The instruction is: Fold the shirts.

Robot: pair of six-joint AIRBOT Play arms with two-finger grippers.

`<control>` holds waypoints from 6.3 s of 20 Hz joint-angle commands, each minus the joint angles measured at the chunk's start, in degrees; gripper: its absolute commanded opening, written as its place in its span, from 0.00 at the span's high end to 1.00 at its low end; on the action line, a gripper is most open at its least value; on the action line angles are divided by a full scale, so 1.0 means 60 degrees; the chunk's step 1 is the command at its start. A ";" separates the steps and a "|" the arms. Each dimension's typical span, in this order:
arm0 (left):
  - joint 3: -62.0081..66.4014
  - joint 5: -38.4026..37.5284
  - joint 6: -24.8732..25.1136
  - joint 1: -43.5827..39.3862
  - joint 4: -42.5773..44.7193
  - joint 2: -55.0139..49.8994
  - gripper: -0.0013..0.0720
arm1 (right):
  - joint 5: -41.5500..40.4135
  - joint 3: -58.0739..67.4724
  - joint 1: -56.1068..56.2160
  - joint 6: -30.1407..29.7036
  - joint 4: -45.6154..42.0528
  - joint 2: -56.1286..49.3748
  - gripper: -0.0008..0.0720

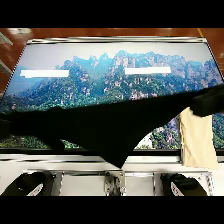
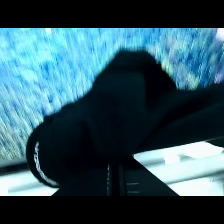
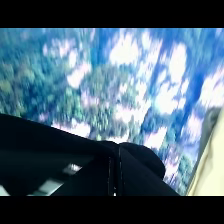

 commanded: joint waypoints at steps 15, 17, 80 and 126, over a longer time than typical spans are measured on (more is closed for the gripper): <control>-0.3588 0.7009 -0.0776 0.1672 -0.0761 -0.4688 0.93 | -1.1081 -0.3111 -0.0492 0.4233 -0.0007 -0.5960 0.90; -0.3592 0.8160 -0.0776 0.2193 -0.1861 -0.5253 0.93 | -1.1202 -0.3111 -0.0521 0.4309 0.0226 -0.6171 0.90; 0.5774 0.7278 0.2983 0.5836 -0.6291 -0.0168 0.93 | -0.6947 0.2222 -0.0342 0.0375 0.4342 0.0940 0.90; -0.2473 0.1344 0.3617 0.9581 -0.4360 -0.6382 0.16 | -0.0393 -0.1421 -0.4495 0.0849 0.1016 -0.5628 0.15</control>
